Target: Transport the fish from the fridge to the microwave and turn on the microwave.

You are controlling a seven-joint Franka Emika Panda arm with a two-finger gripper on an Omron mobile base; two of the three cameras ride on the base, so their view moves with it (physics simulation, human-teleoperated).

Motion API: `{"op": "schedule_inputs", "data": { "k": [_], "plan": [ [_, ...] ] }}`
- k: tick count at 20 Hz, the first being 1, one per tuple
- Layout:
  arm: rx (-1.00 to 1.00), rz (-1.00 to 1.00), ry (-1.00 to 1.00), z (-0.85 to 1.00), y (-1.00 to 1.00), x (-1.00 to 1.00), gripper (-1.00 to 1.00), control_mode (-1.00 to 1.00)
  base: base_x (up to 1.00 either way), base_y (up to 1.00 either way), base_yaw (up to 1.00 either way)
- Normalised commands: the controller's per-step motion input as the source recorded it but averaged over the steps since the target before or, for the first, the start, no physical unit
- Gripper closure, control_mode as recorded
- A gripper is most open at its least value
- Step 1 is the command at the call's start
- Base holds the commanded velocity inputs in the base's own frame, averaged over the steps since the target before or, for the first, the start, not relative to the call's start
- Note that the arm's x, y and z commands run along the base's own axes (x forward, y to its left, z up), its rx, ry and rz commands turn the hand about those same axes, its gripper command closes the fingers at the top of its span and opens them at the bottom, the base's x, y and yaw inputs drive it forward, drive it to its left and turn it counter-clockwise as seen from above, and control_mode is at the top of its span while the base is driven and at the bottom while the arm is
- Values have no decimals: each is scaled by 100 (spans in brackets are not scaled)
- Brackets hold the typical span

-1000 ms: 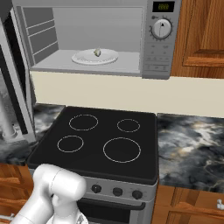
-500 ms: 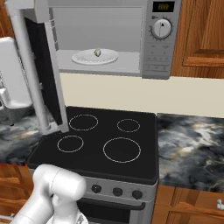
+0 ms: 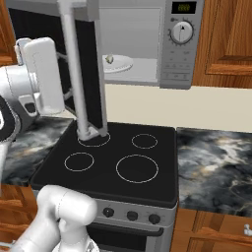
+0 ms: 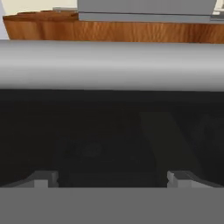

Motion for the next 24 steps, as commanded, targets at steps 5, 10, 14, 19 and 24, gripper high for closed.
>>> {"op": "schedule_inputs", "data": {
  "k": [5, 10, 14, 19, 24],
  "plan": [
    [8, 13, 4, 0, -55, 36, -100, -100, 0, 0, 0],
    [9, 18, 3, 0, -49, 40, -100, -100, 0, 0, 0],
    [7, 18, 3, 1, -32, 45, -100, -100, 0, 0, 0],
    [5, 25, 2, 5, -8, 42, -100, -100, 0, 0, 0],
    [2, 31, 0, 0, 0, 42, -100, -100, 0, 0, 0]
  ]
}}
